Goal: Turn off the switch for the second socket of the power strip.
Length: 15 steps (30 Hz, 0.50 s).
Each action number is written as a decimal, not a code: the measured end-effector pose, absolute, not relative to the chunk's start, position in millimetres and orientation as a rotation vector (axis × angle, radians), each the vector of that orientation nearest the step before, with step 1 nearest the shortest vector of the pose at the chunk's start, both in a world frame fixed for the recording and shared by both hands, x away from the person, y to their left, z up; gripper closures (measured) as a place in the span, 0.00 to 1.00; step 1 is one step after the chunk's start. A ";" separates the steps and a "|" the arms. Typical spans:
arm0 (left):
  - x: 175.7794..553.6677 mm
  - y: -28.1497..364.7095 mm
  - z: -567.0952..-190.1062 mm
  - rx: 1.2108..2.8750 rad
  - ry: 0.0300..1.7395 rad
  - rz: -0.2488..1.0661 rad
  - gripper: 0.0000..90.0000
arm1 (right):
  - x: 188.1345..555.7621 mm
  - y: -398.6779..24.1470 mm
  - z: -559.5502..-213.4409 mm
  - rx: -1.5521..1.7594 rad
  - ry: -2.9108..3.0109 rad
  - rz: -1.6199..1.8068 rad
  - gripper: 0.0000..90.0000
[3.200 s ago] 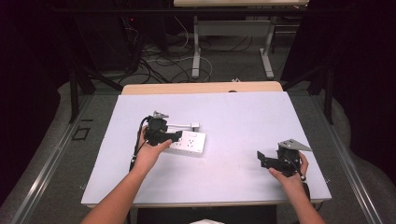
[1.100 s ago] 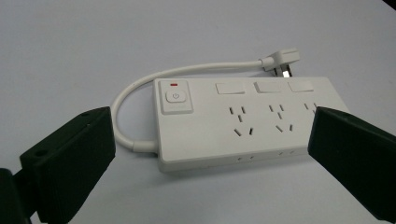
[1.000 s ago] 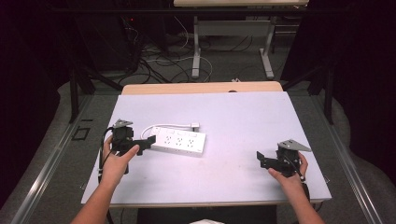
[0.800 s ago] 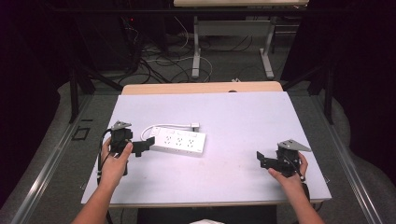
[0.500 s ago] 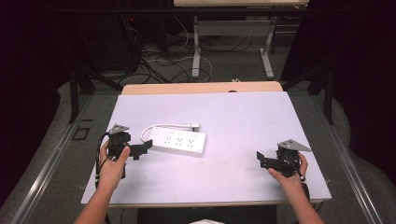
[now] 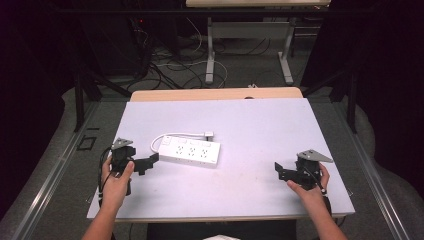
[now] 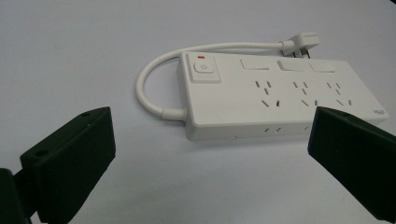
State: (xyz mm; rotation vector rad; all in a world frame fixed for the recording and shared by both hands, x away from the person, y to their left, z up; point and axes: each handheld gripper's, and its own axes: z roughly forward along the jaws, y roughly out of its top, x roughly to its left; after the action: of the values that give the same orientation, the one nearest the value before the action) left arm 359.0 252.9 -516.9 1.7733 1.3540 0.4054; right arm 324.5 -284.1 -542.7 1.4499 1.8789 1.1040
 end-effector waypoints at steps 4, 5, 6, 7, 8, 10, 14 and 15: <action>357.4 255.7 -519.8 1.783 1.357 0.415 0.01 | 324.5 -284.6 -542.7 1.449 1.880 1.104 0.09; 357.0 256.2 -520.8 1.777 1.361 0.417 0.01 | 324.5 -284.6 -542.7 1.450 1.878 1.106 0.08; 356.8 257.8 -521.3 1.786 1.358 0.427 0.01 | 324.5 -284.5 -542.7 1.449 1.877 1.105 0.08; 356.4 257.8 -522.2 1.778 1.363 0.420 0.01 | 324.2 -284.5 -542.4 1.451 1.878 1.099 0.08; 356.0 258.8 -522.7 1.782 1.364 0.420 0.01 | 324.2 -284.4 -542.5 1.450 1.878 1.101 0.09; 355.5 260.8 -524.0 1.786 1.365 0.429 0.01 | 324.3 -284.4 -542.4 1.450 1.881 1.101 0.09; 354.1 263.5 -526.7 1.769 1.370 0.424 0.01 | 324.5 -284.6 -542.7 1.448 1.879 1.107 0.09; 353.6 264.2 -527.0 1.772 1.372 0.418 0.01 | 324.5 -284.7 -542.7 1.448 1.879 1.107 0.09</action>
State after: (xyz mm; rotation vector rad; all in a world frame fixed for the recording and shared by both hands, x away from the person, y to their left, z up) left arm 353.6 264.2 -527.0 1.7715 1.3723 0.4179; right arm 324.5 -284.7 -542.7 1.4484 1.8794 1.1066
